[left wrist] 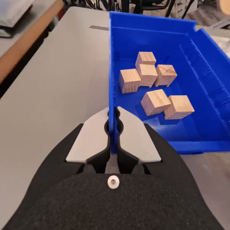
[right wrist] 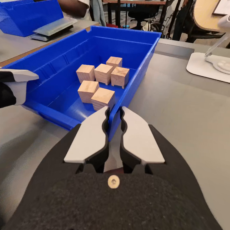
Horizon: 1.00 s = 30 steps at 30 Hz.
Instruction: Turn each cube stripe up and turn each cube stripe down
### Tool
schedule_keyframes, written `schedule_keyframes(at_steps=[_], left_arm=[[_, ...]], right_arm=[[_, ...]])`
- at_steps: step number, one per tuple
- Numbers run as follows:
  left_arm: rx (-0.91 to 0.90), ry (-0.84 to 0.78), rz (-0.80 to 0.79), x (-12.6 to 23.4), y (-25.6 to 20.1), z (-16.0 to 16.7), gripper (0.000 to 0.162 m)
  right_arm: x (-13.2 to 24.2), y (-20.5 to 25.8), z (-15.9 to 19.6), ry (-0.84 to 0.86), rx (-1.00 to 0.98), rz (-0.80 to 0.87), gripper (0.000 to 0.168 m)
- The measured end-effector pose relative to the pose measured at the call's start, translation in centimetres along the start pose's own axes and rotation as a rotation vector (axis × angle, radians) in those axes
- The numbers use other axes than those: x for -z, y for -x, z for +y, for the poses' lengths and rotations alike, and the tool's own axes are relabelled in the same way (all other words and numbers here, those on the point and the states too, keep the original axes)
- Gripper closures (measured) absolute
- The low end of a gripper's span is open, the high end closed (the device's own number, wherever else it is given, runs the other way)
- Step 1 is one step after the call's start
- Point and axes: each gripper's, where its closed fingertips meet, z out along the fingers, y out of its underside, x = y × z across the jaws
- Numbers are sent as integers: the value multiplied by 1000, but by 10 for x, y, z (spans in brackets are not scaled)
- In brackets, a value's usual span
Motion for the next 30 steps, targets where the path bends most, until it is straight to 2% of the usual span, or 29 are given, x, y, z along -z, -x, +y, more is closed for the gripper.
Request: schedule_keyframes(at_steps=[5,6,7,8,10,13,15,18,22,25,30], left_arm=[[29,-30,-6,0,2,-1,158],[33,-29,-28,2,5,0,153],[41,-28,-73,7,10,0,139],[47,-46,-101,15,13,-4,127],[62,-124,-114,40,6,-18,118],[72,-219,36,68,-45,-40,102],[74,-238,186,75,-96,-42,101],[61,-220,395,78,-178,-27,100],[-52,-181,523,74,-264,8,101],[-142,-183,522,66,-295,27,102],[-185,-154,540,63,-313,53,105]], right_arm=[[1,2,0,25,13,-76,149],[4,4,1,44,19,-122,148],[10,5,2,72,32,-182,148],[19,6,1,97,43,-247,144],[45,-3,1,138,79,-344,129],[89,-43,0,99,175,-396,117],[115,-87,2,28,238,-329,109],[153,-159,18,-26,274,-174,112],[200,-234,43,-107,151,-12,113],[223,-260,51,-155,22,25,112],[225,-276,51,-172,32,67,109]])
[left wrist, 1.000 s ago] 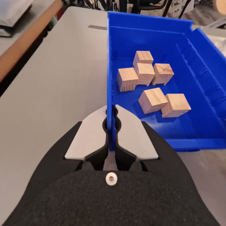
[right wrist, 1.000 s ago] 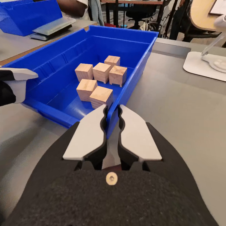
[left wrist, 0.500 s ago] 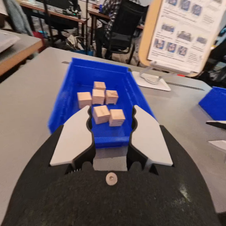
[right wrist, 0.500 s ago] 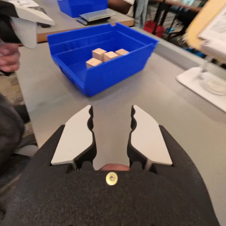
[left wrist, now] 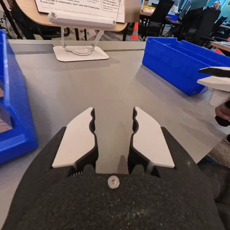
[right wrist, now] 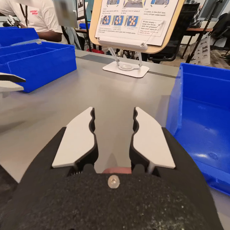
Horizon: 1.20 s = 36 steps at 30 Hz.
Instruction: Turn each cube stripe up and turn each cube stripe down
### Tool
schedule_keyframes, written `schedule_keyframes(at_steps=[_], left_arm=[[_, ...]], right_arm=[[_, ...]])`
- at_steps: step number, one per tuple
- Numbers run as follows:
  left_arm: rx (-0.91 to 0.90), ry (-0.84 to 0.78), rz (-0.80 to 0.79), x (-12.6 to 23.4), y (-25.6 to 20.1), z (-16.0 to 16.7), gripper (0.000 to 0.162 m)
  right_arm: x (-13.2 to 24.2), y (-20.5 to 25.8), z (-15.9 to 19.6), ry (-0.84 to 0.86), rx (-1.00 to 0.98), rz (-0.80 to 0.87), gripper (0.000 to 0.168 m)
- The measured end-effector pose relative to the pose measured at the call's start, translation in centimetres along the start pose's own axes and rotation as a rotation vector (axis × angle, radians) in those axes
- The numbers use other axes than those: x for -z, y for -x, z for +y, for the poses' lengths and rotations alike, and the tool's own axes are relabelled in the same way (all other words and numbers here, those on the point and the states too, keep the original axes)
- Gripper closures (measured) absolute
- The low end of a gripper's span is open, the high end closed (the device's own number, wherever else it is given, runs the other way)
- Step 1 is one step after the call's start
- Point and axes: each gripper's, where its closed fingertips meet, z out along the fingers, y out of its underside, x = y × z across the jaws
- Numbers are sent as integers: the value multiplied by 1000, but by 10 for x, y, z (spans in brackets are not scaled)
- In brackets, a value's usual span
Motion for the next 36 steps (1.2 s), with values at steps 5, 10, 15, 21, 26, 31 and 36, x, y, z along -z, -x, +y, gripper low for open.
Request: schedule_keyframes(at_steps=[5,10,15,21,26,31,36], left_arm=[[-66,-7,-31,6,5,-1,106],[-53,10,-30,8,9,3,106],[-59,27,-42,8,12,5,105],[-53,54,-37,5,14,9,105],[-47,105,2,2,12,15,105],[-254,218,213,38,10,-4,96],[-477,477,238,75,97,-19,104]], right_arm=[[-6,8,5,7,-48,-55,116],[-7,14,5,-9,-87,-95,118],[-8,12,7,-6,-59,-75,117],[-9,15,7,-4,-28,-70,116],[-9,15,7,1,-8,-63,116],[-10,21,7,7,8,-77,116],[-13,34,10,25,8,-132,116]])
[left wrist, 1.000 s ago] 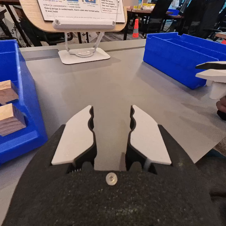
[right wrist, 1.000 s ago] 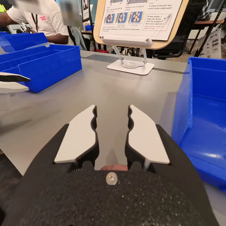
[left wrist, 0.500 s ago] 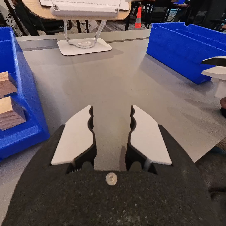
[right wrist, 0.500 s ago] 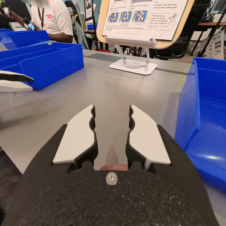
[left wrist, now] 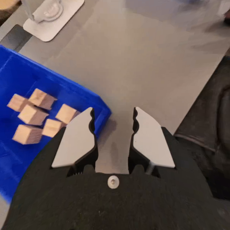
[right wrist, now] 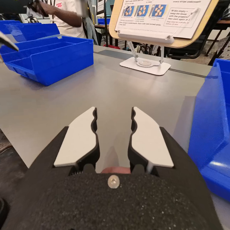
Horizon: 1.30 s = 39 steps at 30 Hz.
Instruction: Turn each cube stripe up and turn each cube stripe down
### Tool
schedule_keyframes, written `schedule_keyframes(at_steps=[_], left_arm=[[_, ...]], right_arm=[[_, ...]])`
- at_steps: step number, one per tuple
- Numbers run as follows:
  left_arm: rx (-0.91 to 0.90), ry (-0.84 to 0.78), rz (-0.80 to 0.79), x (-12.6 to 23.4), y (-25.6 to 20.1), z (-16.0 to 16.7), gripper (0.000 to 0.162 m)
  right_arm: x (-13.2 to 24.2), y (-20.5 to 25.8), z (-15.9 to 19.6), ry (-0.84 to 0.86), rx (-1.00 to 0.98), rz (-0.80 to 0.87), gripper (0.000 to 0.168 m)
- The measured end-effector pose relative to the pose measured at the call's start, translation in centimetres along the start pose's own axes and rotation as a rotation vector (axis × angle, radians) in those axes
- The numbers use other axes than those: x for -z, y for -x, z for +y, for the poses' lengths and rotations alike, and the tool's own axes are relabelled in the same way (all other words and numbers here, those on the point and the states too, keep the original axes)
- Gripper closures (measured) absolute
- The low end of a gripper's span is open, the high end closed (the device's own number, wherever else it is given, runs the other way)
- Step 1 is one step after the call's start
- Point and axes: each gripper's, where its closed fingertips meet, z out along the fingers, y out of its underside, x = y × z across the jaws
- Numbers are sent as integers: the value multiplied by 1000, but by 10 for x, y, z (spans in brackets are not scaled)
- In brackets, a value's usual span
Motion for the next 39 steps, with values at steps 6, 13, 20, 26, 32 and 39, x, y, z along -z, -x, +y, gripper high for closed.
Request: schedule_keyframes(at_steps=[6,13,20,26,32,39], left_arm=[[-256,347,-2,-26,91,32,103],[-320,539,118,-69,119,60,103],[-331,629,160,-70,111,75,118],[-216,472,-50,-25,138,41,119],[116,89,-116,6,134,-23,119],[638,-439,313,-17,63,-129,119]], right_arm=[[-3,-1,2,13,25,7,116],[3,-5,3,4,-39,-2,118],[0,-4,5,24,-56,-23,119],[2,-4,4,20,-52,-25,120],[-1,-7,4,39,-62,-44,116],[-21,7,-34,105,-443,-361,94]])
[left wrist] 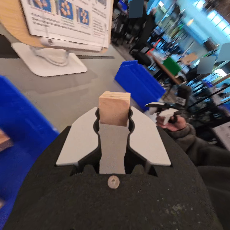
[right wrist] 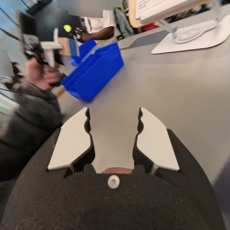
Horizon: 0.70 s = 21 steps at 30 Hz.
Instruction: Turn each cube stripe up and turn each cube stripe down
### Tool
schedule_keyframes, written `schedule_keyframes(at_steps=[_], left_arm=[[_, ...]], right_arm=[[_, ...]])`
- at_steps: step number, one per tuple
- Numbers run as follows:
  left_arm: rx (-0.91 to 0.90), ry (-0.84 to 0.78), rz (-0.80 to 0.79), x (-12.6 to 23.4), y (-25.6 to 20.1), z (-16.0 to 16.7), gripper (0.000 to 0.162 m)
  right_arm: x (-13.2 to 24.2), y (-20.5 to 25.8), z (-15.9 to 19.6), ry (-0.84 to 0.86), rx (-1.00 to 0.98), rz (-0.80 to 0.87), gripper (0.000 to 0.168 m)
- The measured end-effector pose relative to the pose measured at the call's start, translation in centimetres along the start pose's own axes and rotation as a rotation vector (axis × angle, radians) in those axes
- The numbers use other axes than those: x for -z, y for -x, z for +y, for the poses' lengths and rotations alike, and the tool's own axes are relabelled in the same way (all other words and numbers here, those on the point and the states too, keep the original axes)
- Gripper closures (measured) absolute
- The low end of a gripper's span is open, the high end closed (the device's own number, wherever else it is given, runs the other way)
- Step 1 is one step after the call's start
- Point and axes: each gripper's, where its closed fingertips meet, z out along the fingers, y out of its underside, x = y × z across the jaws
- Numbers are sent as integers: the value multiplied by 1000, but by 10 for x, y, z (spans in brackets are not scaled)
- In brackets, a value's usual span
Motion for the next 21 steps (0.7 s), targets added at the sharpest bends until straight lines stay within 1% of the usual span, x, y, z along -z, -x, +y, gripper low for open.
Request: schedule_keyframes(at_steps=[2,4,6,7,10,13,16,17,18,19,21], left_arm=[[133,-33,161,-29,-27,-2,119],[228,-36,291,-55,-50,0,119],[289,-44,367,-78,-66,4,119],[307,-34,402,-88,-73,7,119],[375,2,458,-114,-84,25,119],[410,17,490,-129,-87,37,119],[413,82,495,-136,-89,53,119],[411,81,493,-136,-90,54,119],[404,88,485,-137,-90,57,119],[398,105,475,-139,-91,61,119],[382,137,457,-142,-92,68,119]], right_arm=[[-9,17,-27,4,-142,-151,94],[-15,34,-55,1,-285,-324,96],[-20,42,-77,-8,-399,-443,99],[-23,43,-84,-20,-429,-476,100],[-33,38,-88,-44,-461,-496,99],[-43,38,-71,29,-455,-485,95],[-51,26,-60,38,-448,-427,95],[-52,24,-59,38,-456,-427,95],[-54,22,-58,42,-465,-429,100],[-56,21,-56,49,-469,-426,96],[-60,20,-52,57,-467,-424,98]])
